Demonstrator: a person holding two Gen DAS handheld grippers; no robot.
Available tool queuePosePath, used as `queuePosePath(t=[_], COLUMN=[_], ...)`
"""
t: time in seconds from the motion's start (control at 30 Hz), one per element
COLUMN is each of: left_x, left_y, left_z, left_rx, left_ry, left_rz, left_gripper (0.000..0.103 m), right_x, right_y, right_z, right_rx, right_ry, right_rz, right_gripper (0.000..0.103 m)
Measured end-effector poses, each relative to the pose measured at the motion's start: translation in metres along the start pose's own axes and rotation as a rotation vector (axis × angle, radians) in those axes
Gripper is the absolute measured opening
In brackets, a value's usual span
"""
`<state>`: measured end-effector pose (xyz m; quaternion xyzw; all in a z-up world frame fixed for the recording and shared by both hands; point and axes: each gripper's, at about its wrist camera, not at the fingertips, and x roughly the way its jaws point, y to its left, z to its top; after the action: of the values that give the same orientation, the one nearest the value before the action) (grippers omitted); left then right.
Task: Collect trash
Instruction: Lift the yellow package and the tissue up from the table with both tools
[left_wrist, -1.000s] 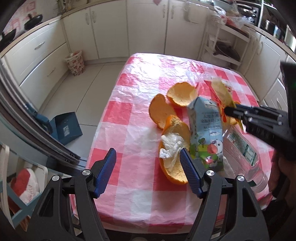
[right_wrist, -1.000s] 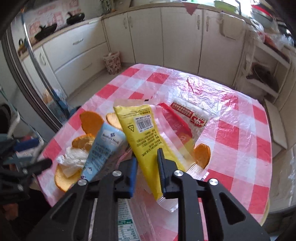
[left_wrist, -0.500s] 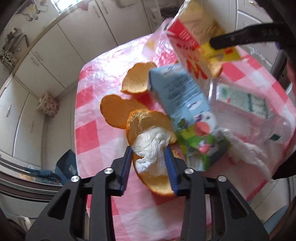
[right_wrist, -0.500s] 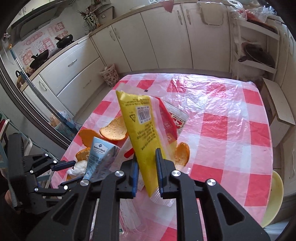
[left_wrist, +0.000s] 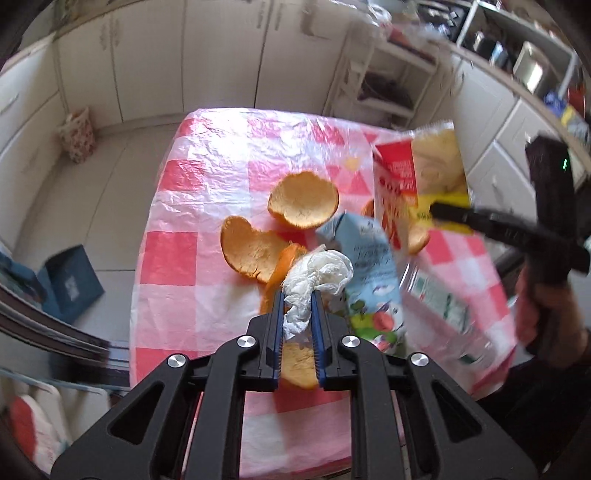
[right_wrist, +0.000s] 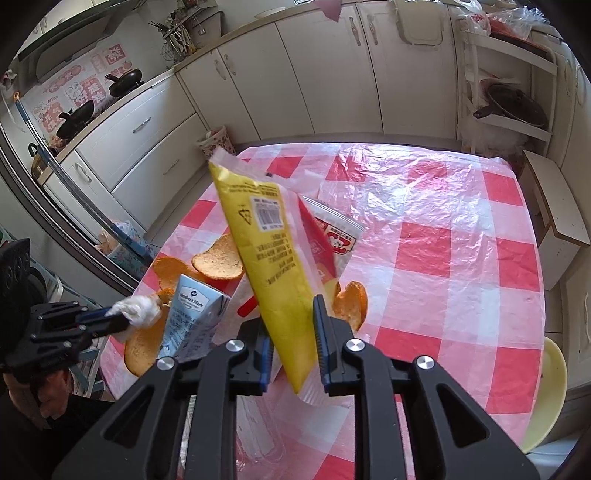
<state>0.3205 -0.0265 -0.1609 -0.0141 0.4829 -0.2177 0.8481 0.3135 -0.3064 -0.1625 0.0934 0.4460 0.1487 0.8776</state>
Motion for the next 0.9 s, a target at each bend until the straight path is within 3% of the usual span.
queuePosePath(t=[0.1, 0.17, 0.23, 0.33, 0.53, 0.7, 0.8, 0.9], left_x=[-0.001, 0.005, 0.008, -0.001, -0.02, -0.027, -0.029, -0.031], left_y=[0.019, 0.019, 0.023, 0.029, 0.038, 0.031, 0.029, 0.025], left_z=[0.003, 0.003, 0.001, 0.003, 0.011, 0.015, 0.017, 0.018], left_rx=[-0.101, -0.112, -0.131, -0.159, -0.236, -0.255, -0.277, -0.281], left_ry=[0.011, 0.026, 0.037, -0.004, -0.095, -0.149, -0.162, -0.178], left_rz=[-0.078, 0.026, 0.063, 0.024, -0.125, -0.138, -0.132, -0.127], left_gripper=[0.013, 0.013, 0.013, 0.013, 0.013, 0.013, 0.013, 0.013], right_x=[0.002, 0.004, 0.005, 0.005, 0.005, 0.006, 0.006, 0.004], right_y=[-0.004, -0.006, -0.006, -0.002, 0.004, 0.001, 0.002, 0.005], right_z=[-0.001, -0.002, -0.002, -0.001, 0.003, 0.006, 0.008, 0.009], right_rx=[0.011, 0.017, 0.019, 0.013, 0.0, 0.019, 0.024, 0.017], right_ry=[0.005, 0.009, 0.011, 0.005, -0.015, -0.033, -0.042, -0.058], right_rz=[-0.007, -0.01, -0.011, -0.007, -0.002, -0.007, -0.005, 0.001], right_gripper=[0.023, 0.025, 0.027, 0.029, 0.036, 0.036, 0.034, 0.02])
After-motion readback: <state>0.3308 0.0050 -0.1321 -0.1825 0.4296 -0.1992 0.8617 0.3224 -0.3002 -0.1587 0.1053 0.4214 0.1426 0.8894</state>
